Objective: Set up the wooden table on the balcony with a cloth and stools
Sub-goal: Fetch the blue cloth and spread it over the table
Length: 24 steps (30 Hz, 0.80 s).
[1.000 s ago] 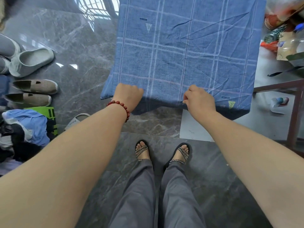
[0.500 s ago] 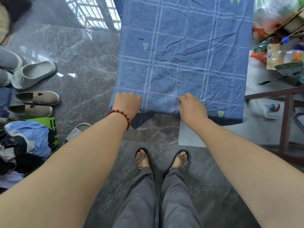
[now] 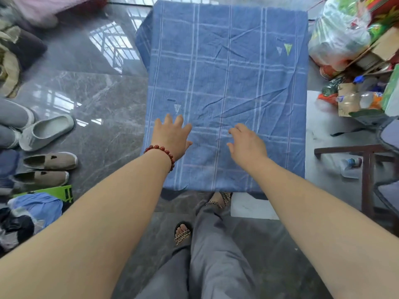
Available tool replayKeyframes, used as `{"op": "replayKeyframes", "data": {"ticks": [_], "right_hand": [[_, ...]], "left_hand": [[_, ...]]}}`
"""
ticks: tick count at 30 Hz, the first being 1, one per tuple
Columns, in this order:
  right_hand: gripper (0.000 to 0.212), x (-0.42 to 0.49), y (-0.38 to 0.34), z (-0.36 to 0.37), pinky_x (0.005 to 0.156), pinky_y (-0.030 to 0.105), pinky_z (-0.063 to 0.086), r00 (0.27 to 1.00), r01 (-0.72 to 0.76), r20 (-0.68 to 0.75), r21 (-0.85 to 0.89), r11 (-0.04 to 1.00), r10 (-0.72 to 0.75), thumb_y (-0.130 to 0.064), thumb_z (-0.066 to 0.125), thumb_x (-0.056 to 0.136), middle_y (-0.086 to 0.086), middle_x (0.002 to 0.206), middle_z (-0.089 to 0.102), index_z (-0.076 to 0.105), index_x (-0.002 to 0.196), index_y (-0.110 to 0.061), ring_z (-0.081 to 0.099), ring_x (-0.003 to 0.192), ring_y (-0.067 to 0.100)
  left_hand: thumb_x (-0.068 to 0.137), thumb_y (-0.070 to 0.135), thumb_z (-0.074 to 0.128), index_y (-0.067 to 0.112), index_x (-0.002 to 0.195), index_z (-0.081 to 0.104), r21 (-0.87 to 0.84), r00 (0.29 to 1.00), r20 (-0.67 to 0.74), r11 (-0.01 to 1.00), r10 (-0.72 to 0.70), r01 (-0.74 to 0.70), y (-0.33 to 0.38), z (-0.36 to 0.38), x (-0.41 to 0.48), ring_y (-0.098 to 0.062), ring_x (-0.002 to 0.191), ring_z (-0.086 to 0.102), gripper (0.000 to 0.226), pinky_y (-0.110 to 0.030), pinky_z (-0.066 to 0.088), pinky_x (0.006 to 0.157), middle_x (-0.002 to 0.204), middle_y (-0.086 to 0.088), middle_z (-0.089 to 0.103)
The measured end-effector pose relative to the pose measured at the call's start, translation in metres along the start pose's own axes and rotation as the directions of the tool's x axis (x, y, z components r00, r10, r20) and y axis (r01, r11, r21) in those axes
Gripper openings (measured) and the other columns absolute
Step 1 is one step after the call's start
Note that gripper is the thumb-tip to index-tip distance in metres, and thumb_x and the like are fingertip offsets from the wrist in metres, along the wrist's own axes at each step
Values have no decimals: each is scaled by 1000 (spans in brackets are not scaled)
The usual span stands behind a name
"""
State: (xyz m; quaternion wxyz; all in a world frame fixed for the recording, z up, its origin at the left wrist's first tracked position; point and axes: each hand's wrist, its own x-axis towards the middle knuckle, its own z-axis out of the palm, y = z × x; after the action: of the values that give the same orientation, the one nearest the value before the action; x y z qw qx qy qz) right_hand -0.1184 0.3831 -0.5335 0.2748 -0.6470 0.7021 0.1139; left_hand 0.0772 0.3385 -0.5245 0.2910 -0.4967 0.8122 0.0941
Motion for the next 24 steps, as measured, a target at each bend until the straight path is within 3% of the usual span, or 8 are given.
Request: {"op": "replayKeyframes", "data": {"ticks": [9, 16, 24], "right_hand": [[56, 80, 49, -45, 112, 48, 27, 999, -37, 21, -32, 999, 38, -32, 36, 101, 7, 159, 5, 15, 150, -14, 14, 144, 29], [58, 134, 45, -74, 116, 50, 17, 999, -43, 29, -14, 999, 43, -35, 29, 102, 3, 160, -5, 5, 152, -16, 3, 147, 25], [60, 211, 21, -98, 116, 54, 11, 996, -91, -4, 72, 993, 91, -36, 30, 101, -3, 160, -8, 4, 152, -18, -1, 147, 22]], "left_hand": [[99, 48, 27, 29, 149, 13, -145, 996, 23, 985, -90, 92, -1, -46, 86, -34, 145, 5, 56, -55, 17, 112, 158, -5, 5], [99, 48, 25, 31, 150, 6, -138, 996, 30, 987, -80, 83, -27, -68, 143, -33, 145, 0, 57, -57, 16, 113, 159, -3, -1], [99, 47, 28, 31, 150, 6, -210, 995, 7, 973, -100, 99, -71, -97, 213, -32, 145, -7, 58, -61, 13, 111, 159, -1, -6]]}}
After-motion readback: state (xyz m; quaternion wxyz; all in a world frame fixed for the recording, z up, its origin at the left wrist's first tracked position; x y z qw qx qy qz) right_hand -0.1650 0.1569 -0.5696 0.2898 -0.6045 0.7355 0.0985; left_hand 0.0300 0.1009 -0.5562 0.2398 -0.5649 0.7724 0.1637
